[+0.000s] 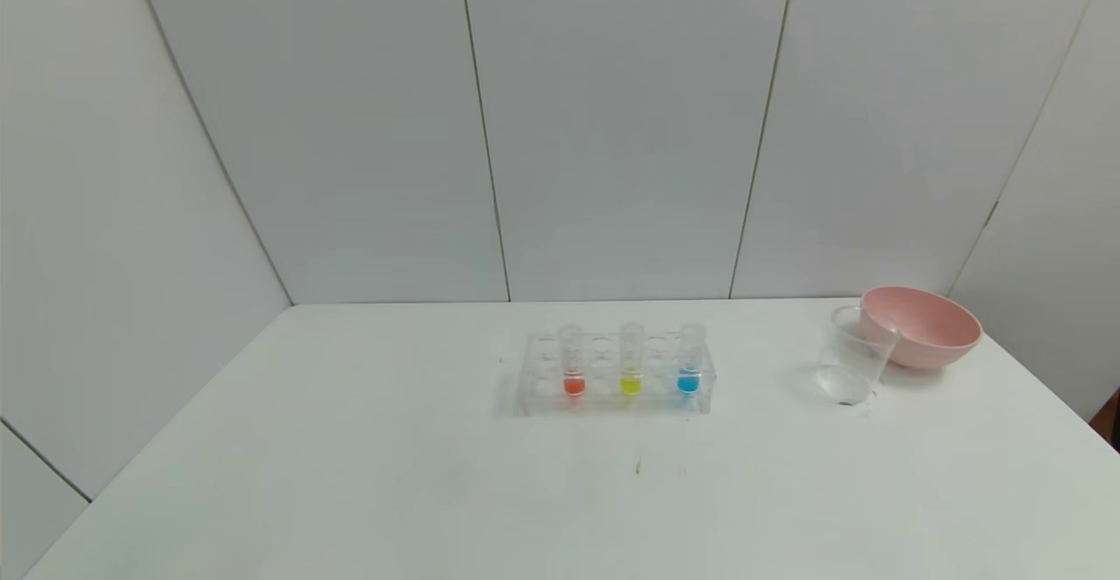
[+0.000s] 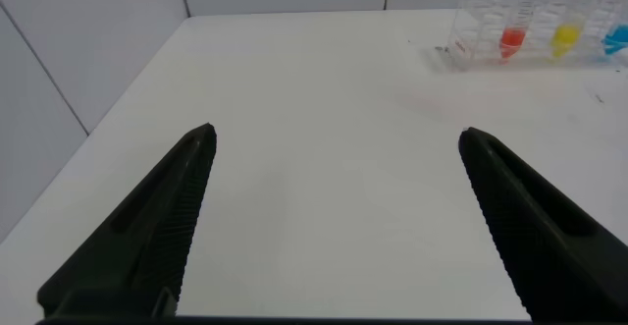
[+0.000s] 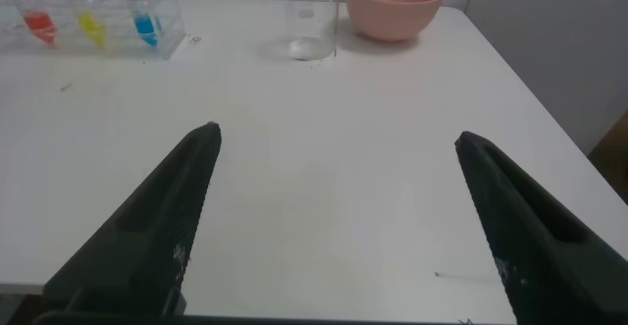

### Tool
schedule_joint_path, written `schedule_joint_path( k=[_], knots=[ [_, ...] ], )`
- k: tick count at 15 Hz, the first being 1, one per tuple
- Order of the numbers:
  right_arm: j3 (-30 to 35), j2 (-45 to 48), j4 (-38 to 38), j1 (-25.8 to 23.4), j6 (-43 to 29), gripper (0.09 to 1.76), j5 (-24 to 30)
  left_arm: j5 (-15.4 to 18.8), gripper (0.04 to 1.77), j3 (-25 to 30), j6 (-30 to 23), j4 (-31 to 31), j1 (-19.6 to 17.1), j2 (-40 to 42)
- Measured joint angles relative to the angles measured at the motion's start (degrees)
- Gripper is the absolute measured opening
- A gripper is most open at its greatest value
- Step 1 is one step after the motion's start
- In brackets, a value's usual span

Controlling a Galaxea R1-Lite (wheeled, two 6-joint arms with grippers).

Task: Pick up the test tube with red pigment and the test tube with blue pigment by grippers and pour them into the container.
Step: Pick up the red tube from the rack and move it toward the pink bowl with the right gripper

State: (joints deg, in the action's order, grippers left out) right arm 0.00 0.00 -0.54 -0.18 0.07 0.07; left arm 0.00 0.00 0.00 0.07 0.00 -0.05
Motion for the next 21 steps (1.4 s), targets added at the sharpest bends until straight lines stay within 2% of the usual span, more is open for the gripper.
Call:
schedule_joint_path(
  k=[5, 9, 12, 15, 21],
  knots=[
    [-0.1, 0.0, 0.98, 0.0, -0.29, 1.71, 0.09, 0.0, 1.76, 0.0, 0.0, 0.0, 0.0, 0.0],
    [-5.56, -1.27, 0.96, 0.16, -0.23, 1.71, 1.87, 0.0, 1.76, 0.0, 0.0, 0.0, 0.0, 0.0],
    [-8.44, -5.81, 2.3, 0.23, -0.32, 1.71, 2.41, 0.0, 1.76, 0.0, 0.0, 0.0, 0.0, 0.0],
    [-10.74, -15.04, 9.92, 0.37, -1.57, 1.71, 2.72, 0.0, 1.76, 0.0, 0.0, 0.0, 0.0, 0.0],
    [-15.15, -43.87, 33.32, 1.33, -2.28, 1.71, 3.47, 0.0, 1.76, 0.0, 0.0, 0.0, 0.0, 0.0]
  ],
)
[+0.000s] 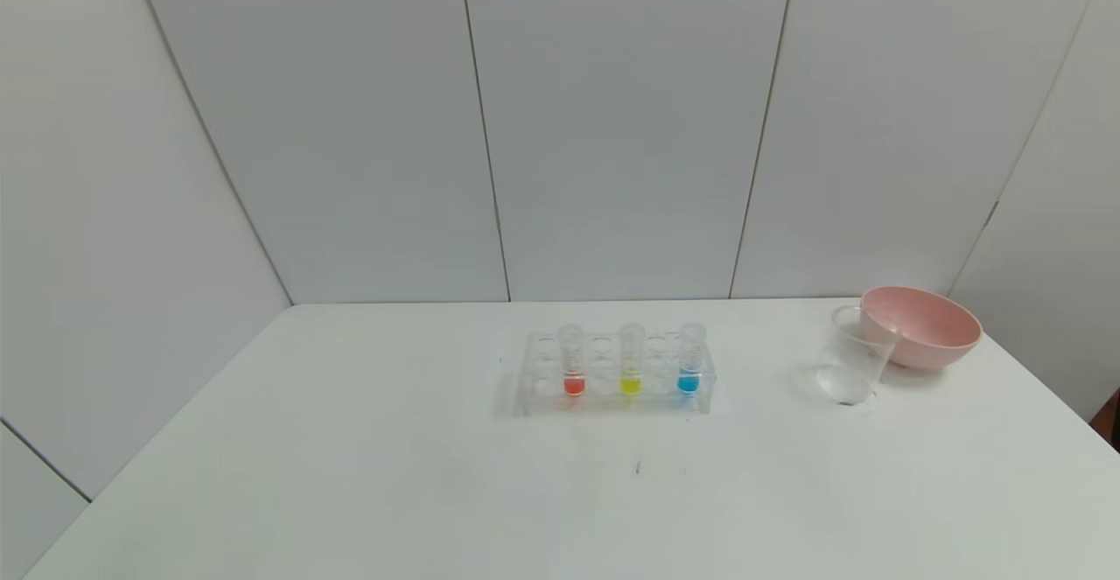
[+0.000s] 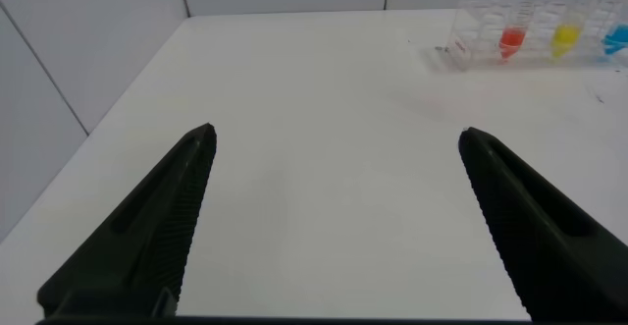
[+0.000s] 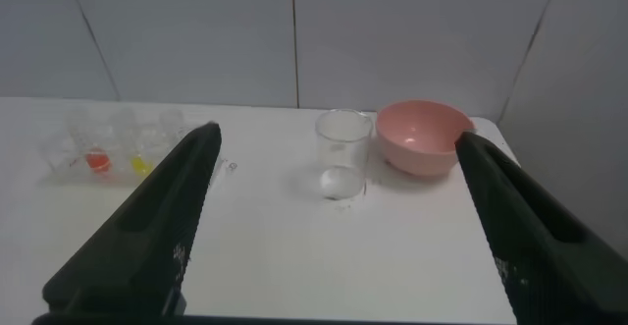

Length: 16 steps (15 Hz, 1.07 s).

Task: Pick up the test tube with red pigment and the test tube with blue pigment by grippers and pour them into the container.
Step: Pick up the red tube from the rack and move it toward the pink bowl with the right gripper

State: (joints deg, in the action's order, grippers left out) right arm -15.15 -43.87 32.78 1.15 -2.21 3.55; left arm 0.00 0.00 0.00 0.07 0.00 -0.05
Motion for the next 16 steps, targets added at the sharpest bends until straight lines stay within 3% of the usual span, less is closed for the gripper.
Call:
schedule_joint_path(
  k=[6, 9, 13, 16],
  knots=[
    [-2.04, -27.48, 20.2, 1.85, 0.13, 1.71, 0.72, 0.0, 1.76, 0.0, 0.0, 0.0, 0.0, 0.0],
    [0.16, -38.27, 32.8, 2.12, 0.22, 1.71, 0.94, 0.0, 1.76, 0.0, 0.0, 0.0, 0.0, 0.0],
    [2.62, -46.26, 38.24, 4.22, 0.18, 1.71, 0.85, 0.0, 1.76, 0.0, 0.0, 0.0, 0.0, 0.02],
    [3.44, -48.08, 38.46, 11.08, -0.17, 1.71, -5.13, 0.0, 1.76, 0.0, 0.0, 0.0, 0.0, 0.0]
  ],
)
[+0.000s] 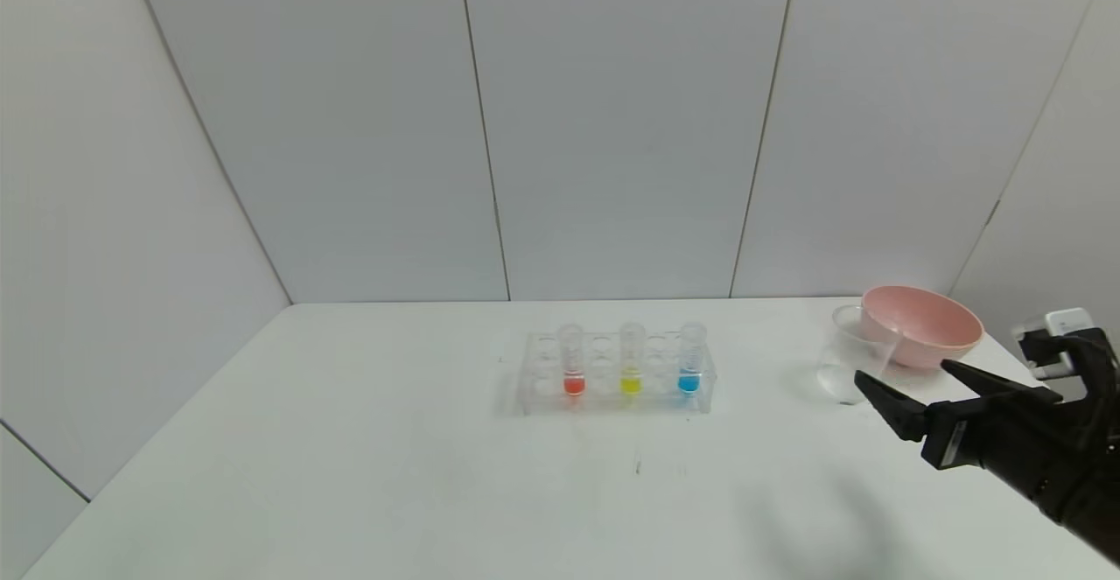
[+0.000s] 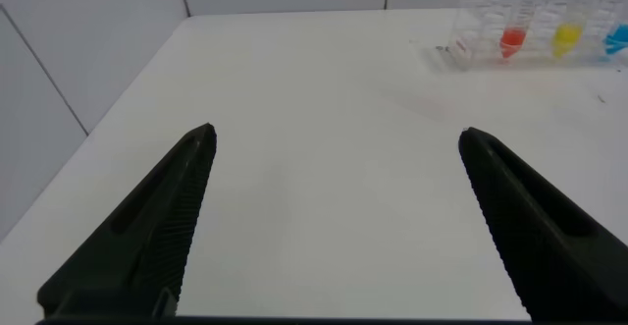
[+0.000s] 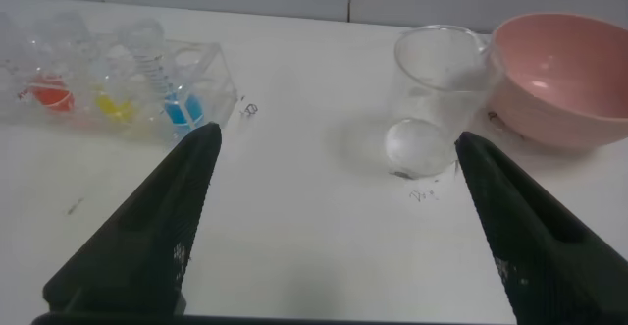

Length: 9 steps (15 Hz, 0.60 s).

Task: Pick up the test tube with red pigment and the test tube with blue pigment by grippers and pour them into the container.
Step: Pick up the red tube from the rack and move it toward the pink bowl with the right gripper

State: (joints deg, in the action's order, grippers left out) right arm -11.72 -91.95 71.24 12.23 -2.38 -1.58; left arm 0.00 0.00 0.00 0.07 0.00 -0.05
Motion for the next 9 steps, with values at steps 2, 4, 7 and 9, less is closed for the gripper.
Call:
schedule_joint_path(
  k=[2, 4, 7, 9],
  knots=[
    [0.2, -0.57, 0.04, 7.5, -0.73, 1.71, -6.27, 0.0, 1.76, 0.0, 0.0, 0.02, 0.0, 0.0],
    [0.12, -1.01, -0.02, 17.01, -1.54, 1.71, -14.15, 0.0, 1.76, 0.0, 0.0, 0.02, 0.0, 0.0],
    [-1.62, -2.86, 0.04, 31.68, -4.86, 1.71, -26.66, 0.0, 1.76, 0.0, 0.0, 0.0, 0.0, 0.0],
    [-4.46, -6.91, 0.04, 38.53, -8.73, 1.71, -33.15, 0.0, 1.76, 0.0, 0.0, 0.0, 0.0, 0.0]
  ],
)
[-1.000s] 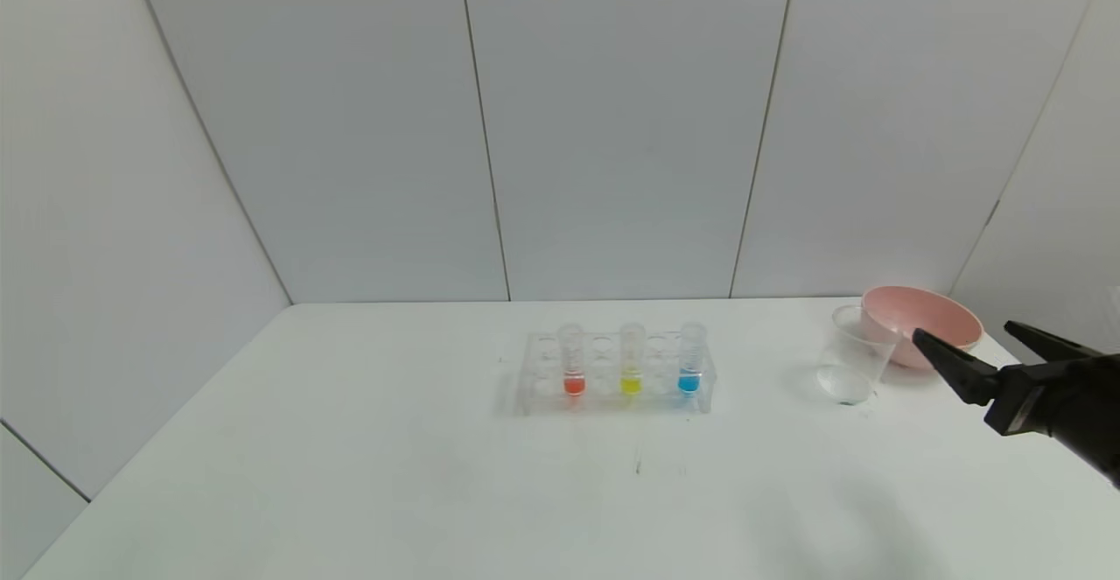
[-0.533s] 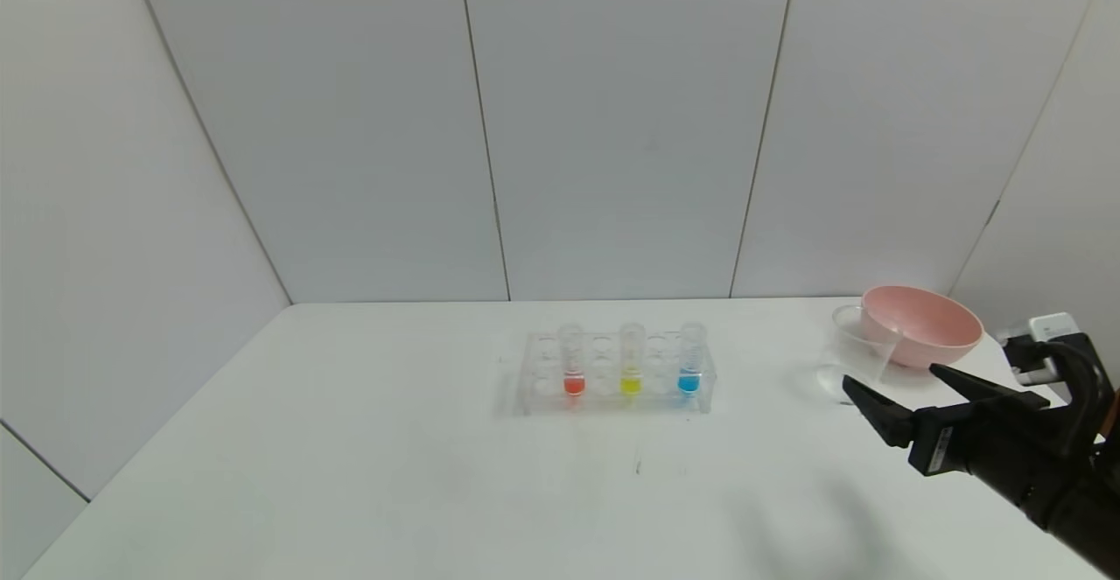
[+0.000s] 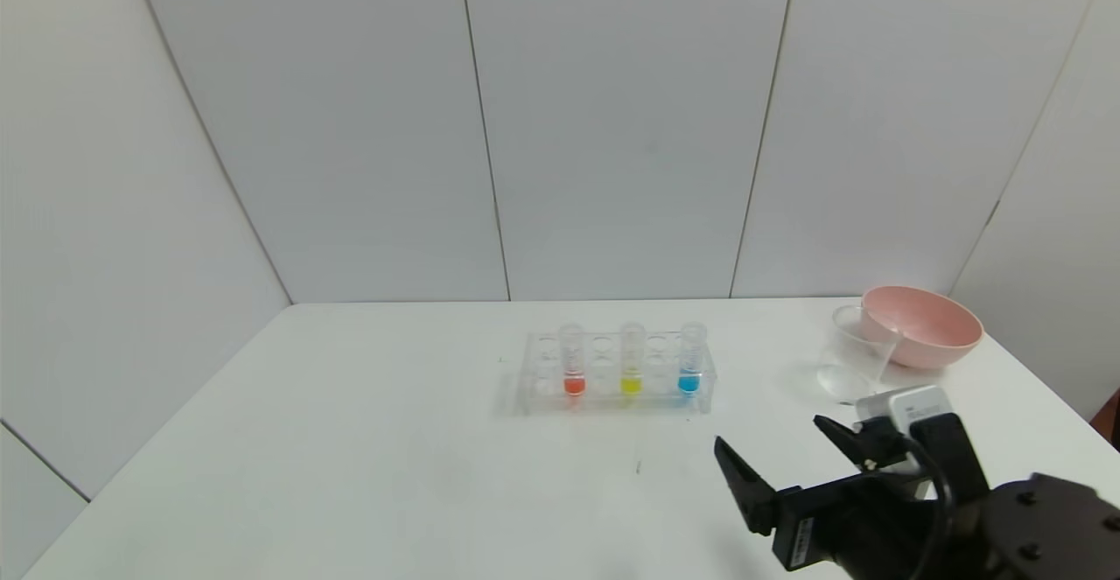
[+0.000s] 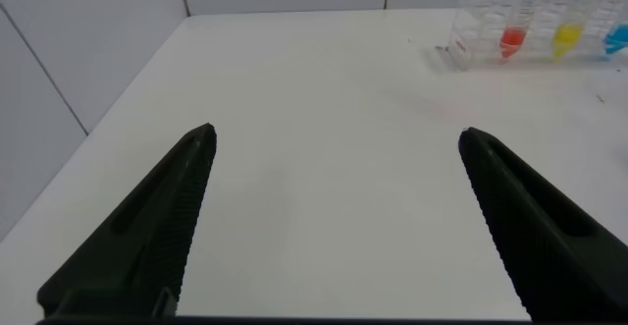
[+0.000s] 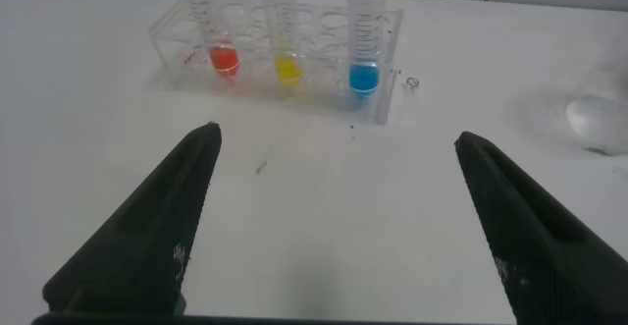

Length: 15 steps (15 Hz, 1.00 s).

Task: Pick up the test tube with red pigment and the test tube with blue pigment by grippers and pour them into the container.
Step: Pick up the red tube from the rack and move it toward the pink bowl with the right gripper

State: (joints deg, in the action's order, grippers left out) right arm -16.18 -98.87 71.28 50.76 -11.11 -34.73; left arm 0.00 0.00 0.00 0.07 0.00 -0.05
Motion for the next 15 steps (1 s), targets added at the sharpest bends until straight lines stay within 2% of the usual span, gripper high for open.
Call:
schedule_joint_path(
  k=[2, 5, 10, 15],
  knots=[
    [-3.06, -4.83, 0.24, 4.33, -2.55, 1.71, -3.56, 0.0, 1.76, 0.0, 0.0, 0.0, 0.0, 0.0],
    [-6.64, -10.89, 2.67, 7.53, -3.32, 1.71, -4.49, 0.0, 1.76, 0.0, 0.0, 0.0, 0.0, 0.0],
    [-12.96, -16.79, 2.71, 7.78, -2.35, 1.71, -1.23, 0.0, 1.76, 0.0, 0.0, 0.0, 0.0, 0.0],
    [-24.77, -22.99, 1.23, 6.99, 4.38, 1.71, 1.78, 0.0, 1.76, 0.0, 0.0, 0.0, 0.0, 0.0]
  ],
)
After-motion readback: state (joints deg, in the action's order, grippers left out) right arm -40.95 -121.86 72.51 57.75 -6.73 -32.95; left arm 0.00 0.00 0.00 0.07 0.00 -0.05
